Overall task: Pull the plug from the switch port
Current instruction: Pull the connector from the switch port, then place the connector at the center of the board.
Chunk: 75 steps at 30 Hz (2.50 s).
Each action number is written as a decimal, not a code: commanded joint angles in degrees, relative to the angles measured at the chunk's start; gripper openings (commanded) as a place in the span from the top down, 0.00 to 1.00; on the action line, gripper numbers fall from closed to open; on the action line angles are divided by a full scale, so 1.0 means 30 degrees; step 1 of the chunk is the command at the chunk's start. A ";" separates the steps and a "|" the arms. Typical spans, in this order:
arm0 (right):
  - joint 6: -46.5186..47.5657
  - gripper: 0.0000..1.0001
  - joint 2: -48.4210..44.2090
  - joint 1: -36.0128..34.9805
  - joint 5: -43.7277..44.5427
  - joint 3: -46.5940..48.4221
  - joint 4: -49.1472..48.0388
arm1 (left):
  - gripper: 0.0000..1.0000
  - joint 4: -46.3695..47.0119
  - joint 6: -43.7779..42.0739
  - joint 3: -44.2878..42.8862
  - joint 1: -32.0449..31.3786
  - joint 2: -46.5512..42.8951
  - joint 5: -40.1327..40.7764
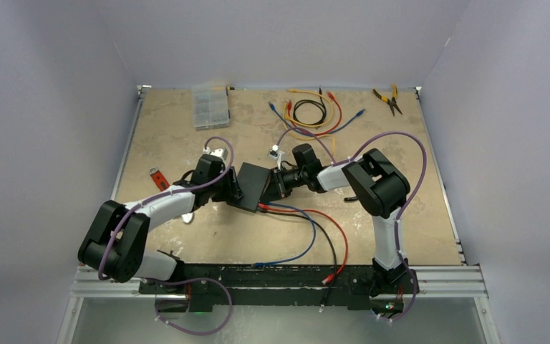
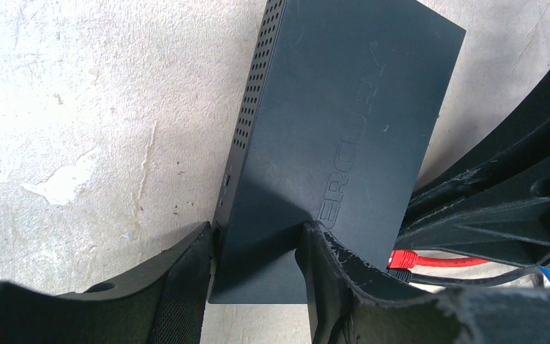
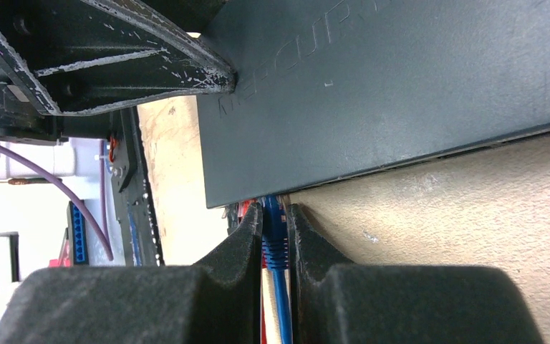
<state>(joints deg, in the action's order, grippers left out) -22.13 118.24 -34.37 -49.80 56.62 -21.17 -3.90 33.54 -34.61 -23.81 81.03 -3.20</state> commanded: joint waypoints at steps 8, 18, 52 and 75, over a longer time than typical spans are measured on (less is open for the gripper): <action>0.0846 1.00 0.1215 -0.0185 0.7219 -0.1843 0.5918 | 1.00 -0.1423 0.0905 0.0739 -0.0088 0.2391 0.2483; 0.0783 1.00 -0.0033 0.0836 0.4393 -0.3272 0.4530 | 1.00 -0.1570 0.1108 0.0755 -0.0089 0.2315 0.2810; 0.0425 1.00 -0.5073 0.2199 0.8966 -0.0987 0.5683 | 1.00 -0.1991 0.1745 0.2333 -0.0236 -0.1055 0.3755; 0.1148 0.49 -0.7996 0.2151 1.4179 -0.1587 1.0386 | 1.00 -0.1659 0.1336 0.2191 -0.0221 -0.0707 0.3325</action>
<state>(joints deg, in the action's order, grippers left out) -19.49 96.57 -27.94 -10.41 52.99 6.70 0.91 40.95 -30.41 -24.93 76.71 2.90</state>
